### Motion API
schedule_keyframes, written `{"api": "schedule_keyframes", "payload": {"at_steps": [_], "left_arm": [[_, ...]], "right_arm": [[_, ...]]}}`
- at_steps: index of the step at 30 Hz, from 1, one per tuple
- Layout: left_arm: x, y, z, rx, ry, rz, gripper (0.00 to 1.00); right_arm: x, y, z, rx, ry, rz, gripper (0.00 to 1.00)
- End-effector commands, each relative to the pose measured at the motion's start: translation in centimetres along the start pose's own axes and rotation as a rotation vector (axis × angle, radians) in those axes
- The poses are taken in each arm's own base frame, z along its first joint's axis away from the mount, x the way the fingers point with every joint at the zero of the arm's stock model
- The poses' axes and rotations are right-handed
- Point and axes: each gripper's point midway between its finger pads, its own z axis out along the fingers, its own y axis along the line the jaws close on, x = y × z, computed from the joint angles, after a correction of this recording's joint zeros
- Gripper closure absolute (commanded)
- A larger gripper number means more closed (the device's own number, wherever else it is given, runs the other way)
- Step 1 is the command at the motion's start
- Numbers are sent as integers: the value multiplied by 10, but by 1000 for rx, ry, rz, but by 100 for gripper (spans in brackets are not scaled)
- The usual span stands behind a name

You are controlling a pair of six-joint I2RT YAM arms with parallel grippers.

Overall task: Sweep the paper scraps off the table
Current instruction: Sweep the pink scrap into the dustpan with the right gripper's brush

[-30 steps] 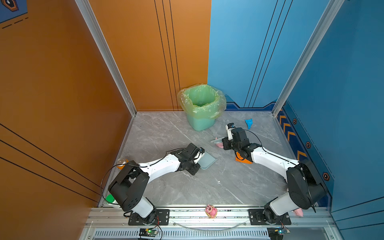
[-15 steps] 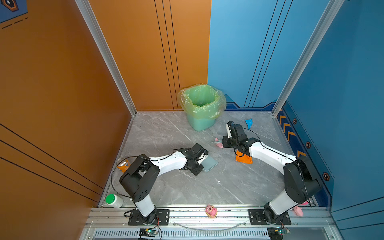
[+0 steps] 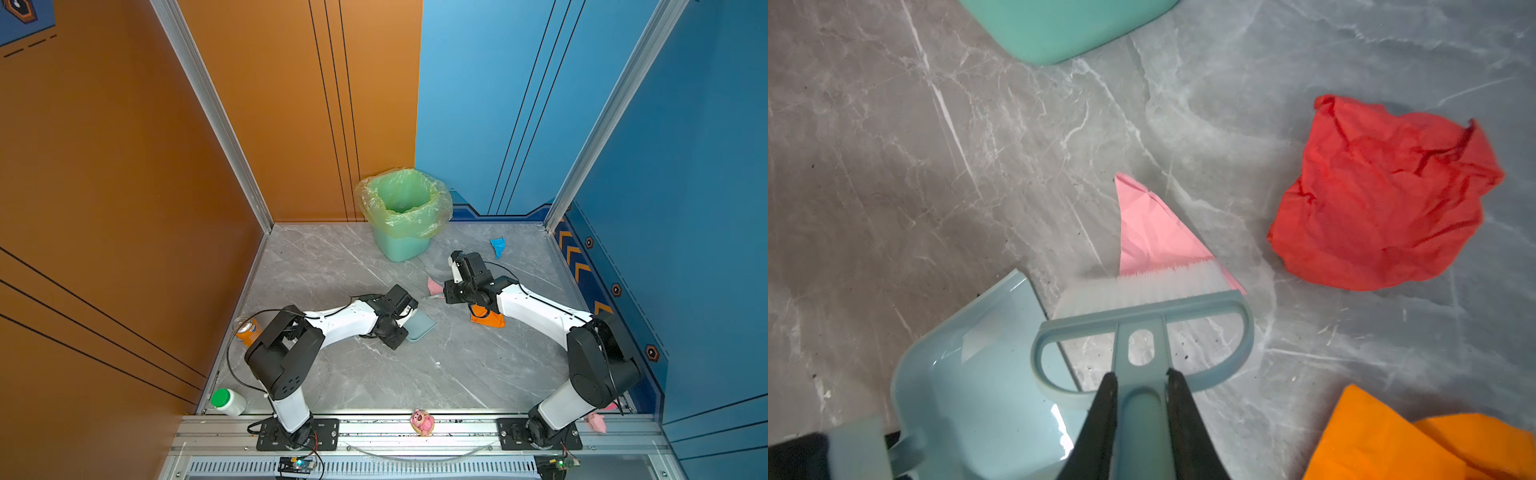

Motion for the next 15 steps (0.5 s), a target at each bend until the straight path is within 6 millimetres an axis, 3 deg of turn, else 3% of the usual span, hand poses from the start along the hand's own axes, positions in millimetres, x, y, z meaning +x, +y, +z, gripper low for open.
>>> {"api": "schedule_keyframes", "payload": {"at_steps": [1,7,15], "left_arm": [[-1,0,4,-20,28,10,100],[-2,1,7,-22,35,13,100],[-1,0,6,-22,34,16,100]], "right_arm": [[30,15,-3,-98,113,-26,100],[47,40,-21,-264,180,-46,100],[21,6,-49,-178,51,-15,100]]}}
